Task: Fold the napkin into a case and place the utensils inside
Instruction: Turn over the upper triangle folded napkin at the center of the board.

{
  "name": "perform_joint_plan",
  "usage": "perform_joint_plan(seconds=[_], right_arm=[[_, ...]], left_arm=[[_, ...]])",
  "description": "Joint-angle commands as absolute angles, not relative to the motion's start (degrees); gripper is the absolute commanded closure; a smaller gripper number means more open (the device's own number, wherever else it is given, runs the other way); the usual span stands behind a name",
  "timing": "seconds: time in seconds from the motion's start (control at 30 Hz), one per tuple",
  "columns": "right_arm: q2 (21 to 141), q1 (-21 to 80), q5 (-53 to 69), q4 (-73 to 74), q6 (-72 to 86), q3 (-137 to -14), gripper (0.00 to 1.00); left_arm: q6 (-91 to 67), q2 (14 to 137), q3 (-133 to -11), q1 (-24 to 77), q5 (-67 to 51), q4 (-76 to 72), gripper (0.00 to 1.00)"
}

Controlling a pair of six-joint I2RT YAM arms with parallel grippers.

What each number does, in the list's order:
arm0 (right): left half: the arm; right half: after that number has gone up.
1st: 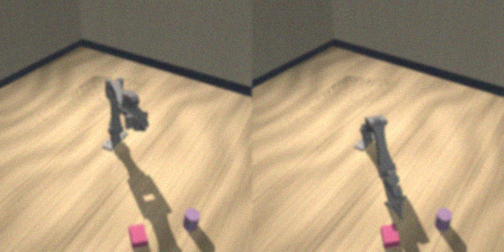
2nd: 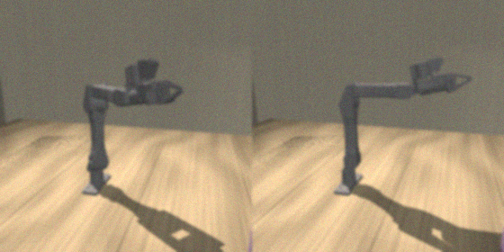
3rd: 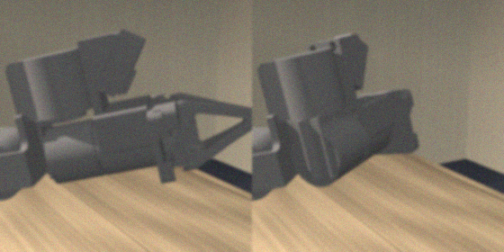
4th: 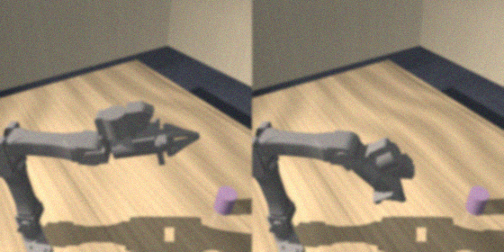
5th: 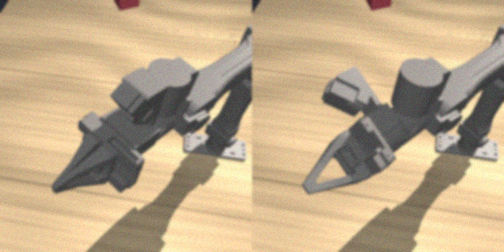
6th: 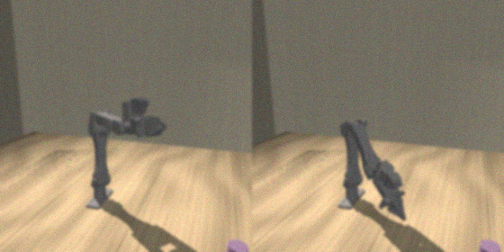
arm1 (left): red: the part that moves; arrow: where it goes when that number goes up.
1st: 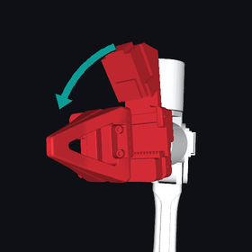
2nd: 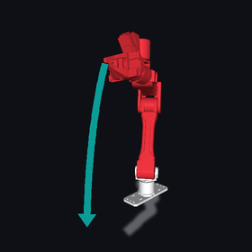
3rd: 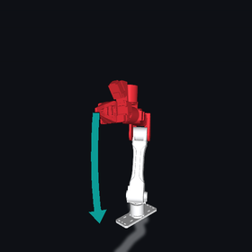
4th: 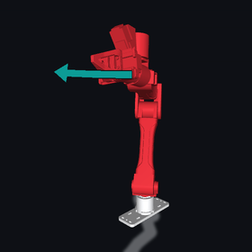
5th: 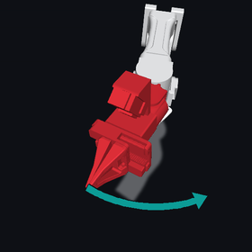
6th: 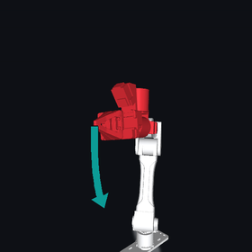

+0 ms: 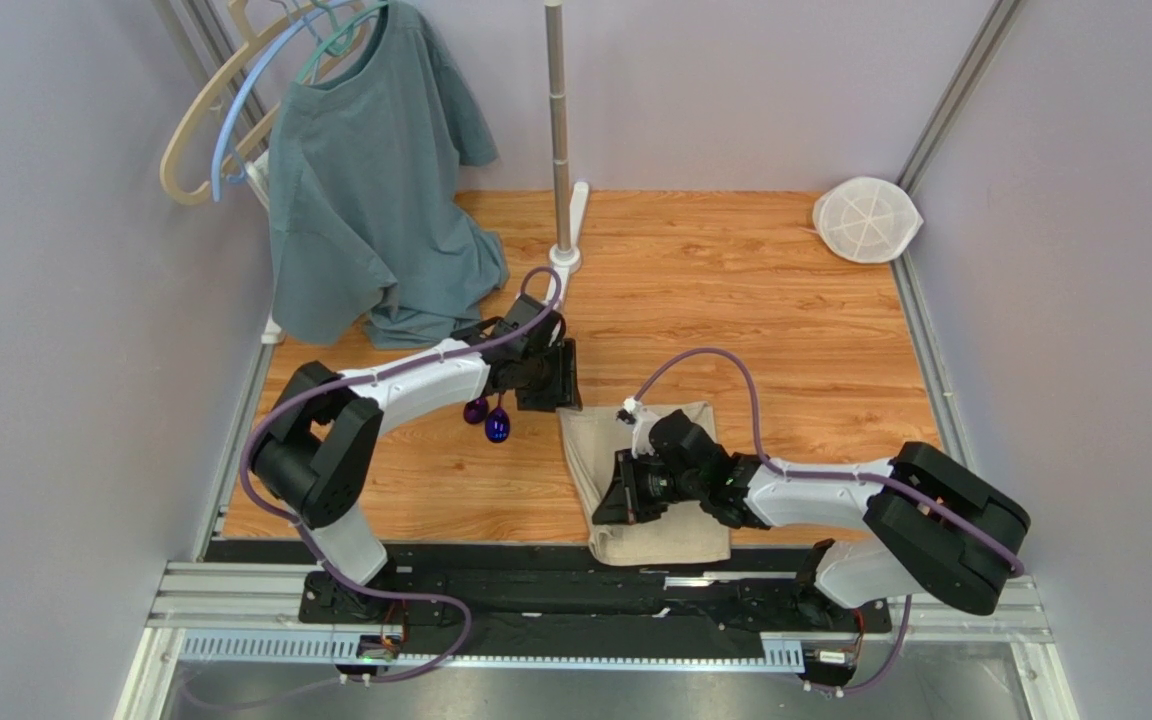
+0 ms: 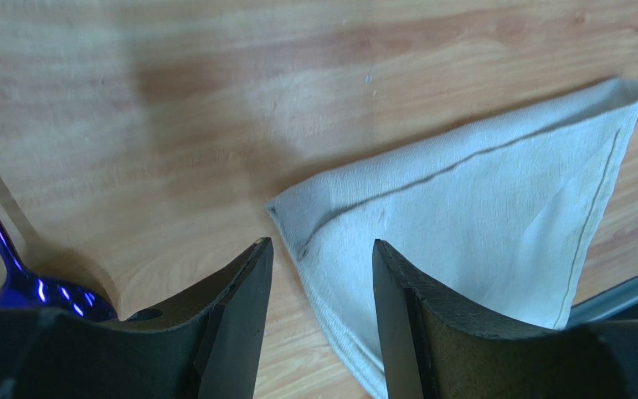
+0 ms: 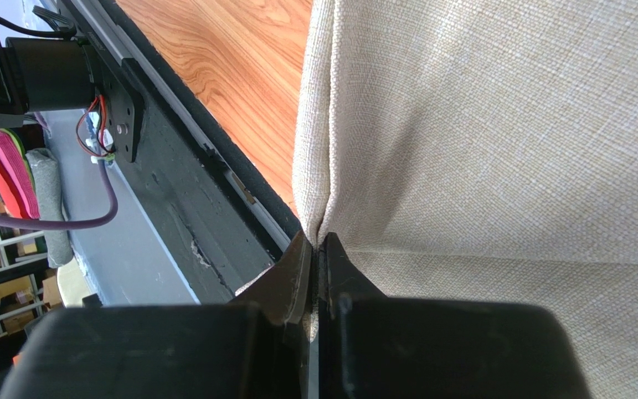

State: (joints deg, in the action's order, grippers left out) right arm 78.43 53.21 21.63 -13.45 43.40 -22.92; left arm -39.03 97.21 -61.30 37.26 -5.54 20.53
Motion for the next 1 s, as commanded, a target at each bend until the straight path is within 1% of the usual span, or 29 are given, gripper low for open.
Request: perform_joint_plan(seconds=[0.0, 0.2, 0.43, 0.6, 0.8, 0.9, 0.97], right_arm=[[76.64, 53.44, 21.88, -12.39, 42.10, -24.52, 1.00], [76.29, 53.53, 21.88, -12.31, 42.19, -24.78, 1.00], [75.41, 53.26, 21.27, -10.11, 41.13, -25.93, 1.00], [76.02, 53.17, 21.53, -10.19, 41.04, -26.28, 1.00], [76.29, 53.09, 21.62, -10.02, 40.61, -26.28, 1.00], [76.55, 53.09, 21.80, -10.19, 40.34, -26.37, 1.00], [76.90, 53.09, 21.97, -10.11, 40.25, -26.72, 1.00]], left_arm=[[-40.87, 91.59, -58.11, 37.18, -8.43, 19.16, 0.43], [-43.94, 92.19, -53.97, 37.27, -12.56, 13.63, 0.43], [-46.31, 95.54, -53.09, 37.18, -14.06, 10.73, 0.43], [-46.41, 96.68, -54.40, 37.00, -13.89, 13.27, 0.43], [-46.23, 95.72, -54.76, 37.00, -8.71, 19.51, 0.44], [-46.49, 93.34, -52.91, 37.09, -5.80, 18.73, 0.43], [-46.75, 94.04, -52.56, 37.09, -8.60, 16.97, 0.43]])
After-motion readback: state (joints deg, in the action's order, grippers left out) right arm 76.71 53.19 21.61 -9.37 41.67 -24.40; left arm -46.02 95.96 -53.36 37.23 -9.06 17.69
